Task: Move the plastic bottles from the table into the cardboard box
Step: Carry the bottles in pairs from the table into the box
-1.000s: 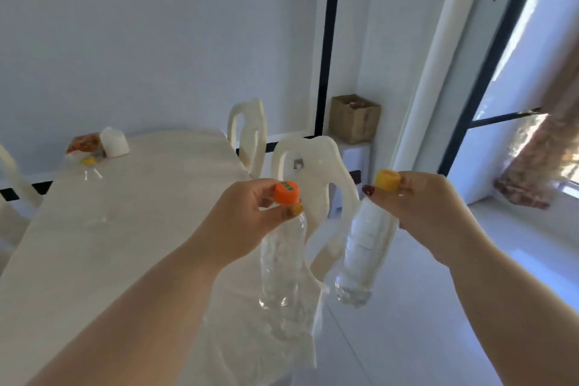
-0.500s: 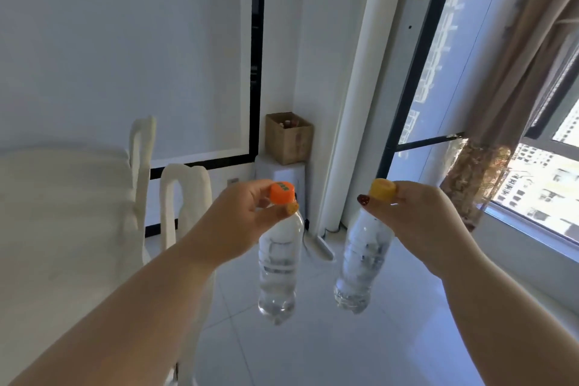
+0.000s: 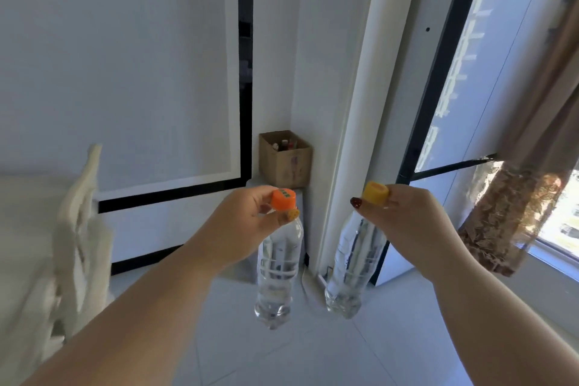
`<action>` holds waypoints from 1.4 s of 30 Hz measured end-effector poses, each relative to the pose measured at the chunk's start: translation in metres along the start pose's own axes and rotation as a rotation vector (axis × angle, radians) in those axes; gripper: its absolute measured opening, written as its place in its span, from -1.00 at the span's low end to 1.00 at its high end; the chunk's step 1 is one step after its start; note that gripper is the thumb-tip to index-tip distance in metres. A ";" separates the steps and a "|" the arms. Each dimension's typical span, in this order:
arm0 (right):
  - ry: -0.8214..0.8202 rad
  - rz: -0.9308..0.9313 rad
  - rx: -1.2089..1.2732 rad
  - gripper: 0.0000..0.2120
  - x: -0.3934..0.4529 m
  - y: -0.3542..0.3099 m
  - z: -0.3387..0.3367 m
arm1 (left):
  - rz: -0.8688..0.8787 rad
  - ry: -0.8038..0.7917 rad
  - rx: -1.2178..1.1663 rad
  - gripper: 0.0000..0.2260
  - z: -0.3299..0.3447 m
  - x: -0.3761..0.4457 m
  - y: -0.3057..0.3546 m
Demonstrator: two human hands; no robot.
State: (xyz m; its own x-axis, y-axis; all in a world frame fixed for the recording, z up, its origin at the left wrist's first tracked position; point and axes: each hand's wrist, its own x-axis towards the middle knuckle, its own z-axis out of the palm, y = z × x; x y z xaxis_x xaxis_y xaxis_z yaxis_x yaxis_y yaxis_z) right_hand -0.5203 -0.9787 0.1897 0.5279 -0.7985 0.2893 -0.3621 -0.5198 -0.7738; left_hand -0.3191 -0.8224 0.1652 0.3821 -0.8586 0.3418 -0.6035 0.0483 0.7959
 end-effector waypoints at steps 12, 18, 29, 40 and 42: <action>-0.030 -0.047 0.035 -0.79 0.246 0.057 0.032 | -0.033 0.014 -0.011 -0.63 0.018 0.235 -0.079; -0.109 -0.133 0.067 -0.70 0.387 0.097 0.059 | -0.110 0.080 0.008 -0.67 0.027 0.354 -0.131; -0.186 -0.148 0.050 -0.73 0.612 0.127 0.113 | -0.208 0.261 0.031 -0.90 0.017 0.545 -0.212; -0.069 -0.125 0.042 -0.72 0.798 0.154 0.221 | -0.193 0.232 -0.002 -0.82 -0.033 0.721 -0.334; -0.039 -0.106 0.034 -0.65 0.831 0.160 0.242 | -0.197 0.220 -0.004 -0.81 -0.041 0.751 -0.357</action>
State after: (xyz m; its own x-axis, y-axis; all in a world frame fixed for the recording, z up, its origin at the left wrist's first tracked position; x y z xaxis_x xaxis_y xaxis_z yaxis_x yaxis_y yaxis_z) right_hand 0.0464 -1.6518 0.1696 0.5912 -0.7270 0.3492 -0.2766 -0.5896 -0.7589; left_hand 0.2119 -1.4633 0.1582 0.6342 -0.7207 0.2801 -0.4998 -0.1058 0.8596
